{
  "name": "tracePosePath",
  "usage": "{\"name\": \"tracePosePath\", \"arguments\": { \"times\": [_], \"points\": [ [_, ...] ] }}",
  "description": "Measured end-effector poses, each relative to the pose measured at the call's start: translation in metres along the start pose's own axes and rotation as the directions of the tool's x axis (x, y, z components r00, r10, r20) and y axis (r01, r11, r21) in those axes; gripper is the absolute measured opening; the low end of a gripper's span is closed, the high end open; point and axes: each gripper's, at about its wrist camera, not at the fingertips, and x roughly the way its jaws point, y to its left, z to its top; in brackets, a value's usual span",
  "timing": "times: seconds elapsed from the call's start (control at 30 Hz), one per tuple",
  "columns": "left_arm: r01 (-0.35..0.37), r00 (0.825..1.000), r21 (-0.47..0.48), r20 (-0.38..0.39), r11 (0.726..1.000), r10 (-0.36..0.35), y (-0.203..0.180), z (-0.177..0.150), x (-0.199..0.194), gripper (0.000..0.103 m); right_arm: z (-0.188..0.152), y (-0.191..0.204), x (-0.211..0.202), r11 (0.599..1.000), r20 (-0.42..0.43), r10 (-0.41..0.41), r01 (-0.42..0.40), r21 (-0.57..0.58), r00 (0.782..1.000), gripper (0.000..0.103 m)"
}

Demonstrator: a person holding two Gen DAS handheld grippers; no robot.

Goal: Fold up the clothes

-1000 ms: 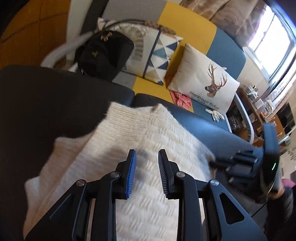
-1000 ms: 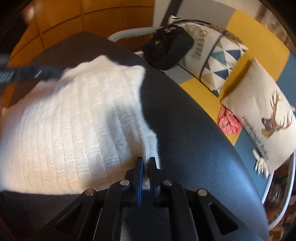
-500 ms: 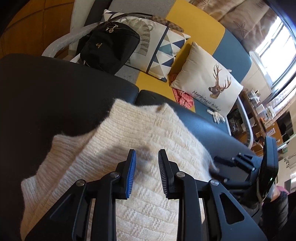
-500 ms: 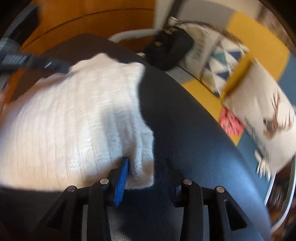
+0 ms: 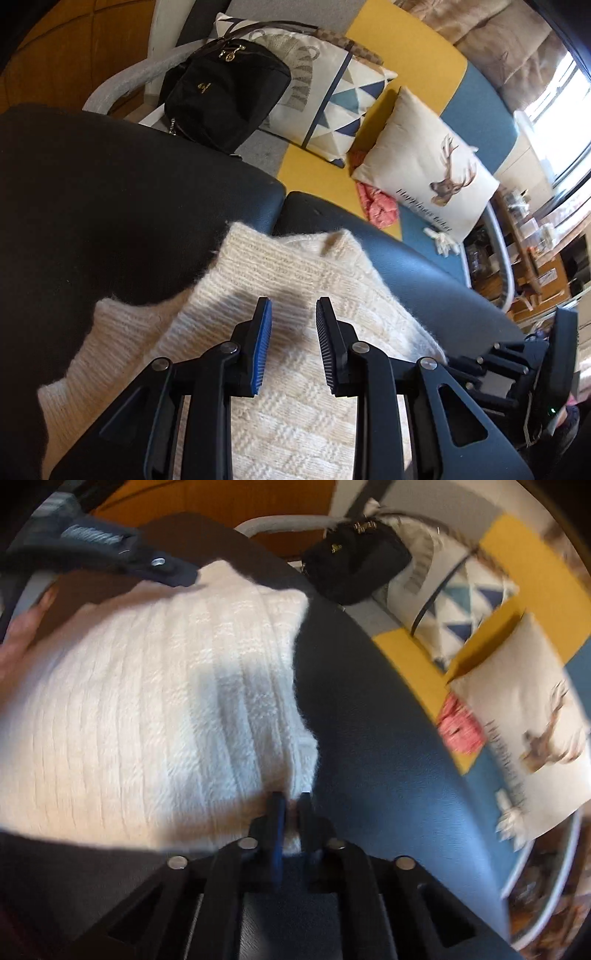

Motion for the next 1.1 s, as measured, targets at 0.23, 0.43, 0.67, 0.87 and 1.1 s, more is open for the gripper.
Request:
{"name": "tracePosePath", "arguments": {
  "times": [0.23,0.43,0.67,0.87,1.1],
  "points": [
    [-0.032,0.999,-0.008,-0.022,0.999,0.032,0.003,0.001,0.014,0.027,-0.016,-0.001,0.008,0.998,-0.011,0.015,-0.014,0.053,1.0,0.005],
    [-0.076,0.997,0.055,-0.01,0.996,0.077,-0.013,0.012,0.029,0.027,-0.018,0.002,0.014,0.999,-0.02,0.005,-0.004,0.051,1.0,0.006],
    [-0.092,0.995,0.096,-0.017,0.991,0.094,-0.022,0.011,0.035,0.027,-0.023,-0.017,0.012,0.986,0.025,0.049,-0.053,0.159,0.998,0.009],
    [-0.055,0.996,0.082,0.08,0.995,0.048,-0.008,-0.015,-0.023,0.035,-0.023,-0.021,-0.023,0.971,0.168,0.092,-0.126,0.201,0.981,0.019],
    [-0.131,0.99,0.156,-0.024,0.979,0.136,-0.021,-0.024,0.017,0.047,-0.007,-0.02,0.019,0.957,0.007,0.139,-0.136,0.257,0.99,0.021]
  ]
}}
